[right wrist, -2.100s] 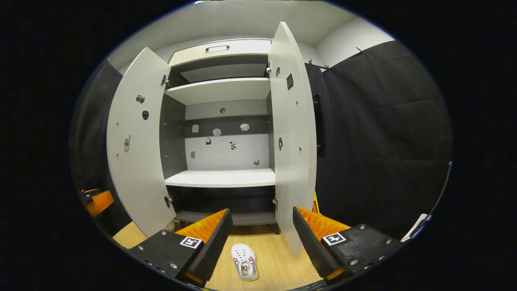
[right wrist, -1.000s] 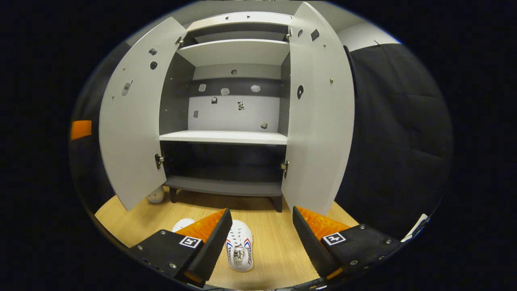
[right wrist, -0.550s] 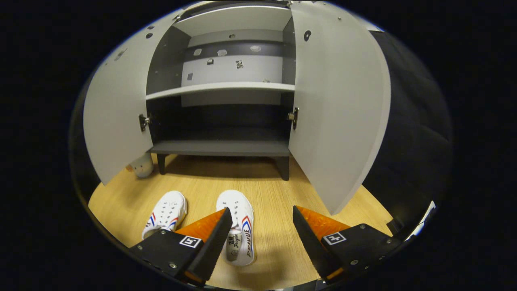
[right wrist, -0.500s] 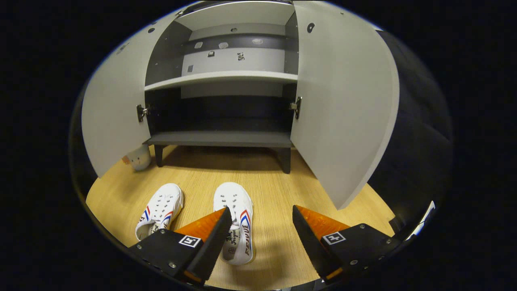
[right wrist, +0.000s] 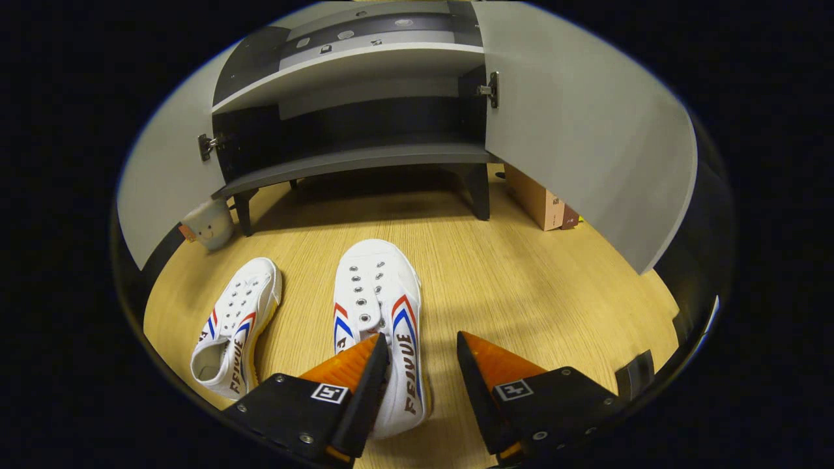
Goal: Grab one shoe with the right hand and put it into the shoe cabinet, grab the other shoe with the left hand and put it into the shoe cabinet; then close the right door with the right hand and the left door with the left hand.
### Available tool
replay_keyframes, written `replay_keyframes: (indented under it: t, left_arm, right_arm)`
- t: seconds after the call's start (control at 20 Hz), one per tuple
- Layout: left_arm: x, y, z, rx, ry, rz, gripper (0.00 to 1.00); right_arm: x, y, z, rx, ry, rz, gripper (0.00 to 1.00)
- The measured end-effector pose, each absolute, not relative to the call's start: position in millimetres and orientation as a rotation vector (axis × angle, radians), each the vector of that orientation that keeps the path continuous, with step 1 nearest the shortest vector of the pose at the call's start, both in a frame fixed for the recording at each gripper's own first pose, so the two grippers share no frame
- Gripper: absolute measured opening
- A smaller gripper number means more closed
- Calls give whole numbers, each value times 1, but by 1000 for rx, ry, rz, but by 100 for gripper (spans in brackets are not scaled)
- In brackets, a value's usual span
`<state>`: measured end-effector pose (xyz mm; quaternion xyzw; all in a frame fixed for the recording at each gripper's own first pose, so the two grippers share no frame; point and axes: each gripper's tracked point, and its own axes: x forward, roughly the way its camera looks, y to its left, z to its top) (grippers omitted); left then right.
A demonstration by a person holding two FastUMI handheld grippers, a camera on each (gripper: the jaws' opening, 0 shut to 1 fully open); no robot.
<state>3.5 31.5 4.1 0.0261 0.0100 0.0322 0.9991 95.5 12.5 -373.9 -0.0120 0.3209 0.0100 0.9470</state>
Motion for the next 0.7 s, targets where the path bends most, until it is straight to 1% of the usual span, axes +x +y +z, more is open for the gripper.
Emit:
replay_keyframes:
  t: [0.05,0.1,0.15,0.2,0.25,0.3,0.35,0.5,0.6,0.7]
  left_arm:
    - [3,32,3,53,21,65,99]
    - [3,32,3,53,22,65,99]
    - [4,32,2,53,23,66,99]
    - [4,33,2,53,24,66,99]
    - [5,33,2,55,24,68,99]
    - [5,33,2,57,24,69,99]
    - [5,32,0,59,27,69,99]
    - [6,31,0,68,29,67,99]
    - [7,31,0,69,30,67,99]
    - [10,29,0,65,27,62,99]
  right_arm:
    - [98,13,-377,-13,668,23,64]
    - [98,15,-380,4,686,28,57]
    - [99,17,-383,22,702,32,54]
    - [100,19,-384,41,705,31,47]
    - [100,23,-384,52,705,35,43]
    - [101,22,-384,39,694,21,32]
    - [100,21,-383,19,693,12,27]
    - [99,17,-371,13,690,-22,9]
    - [96,15,-356,11,678,-35,5]
    - [88,17,-342,10,664,-35,5]
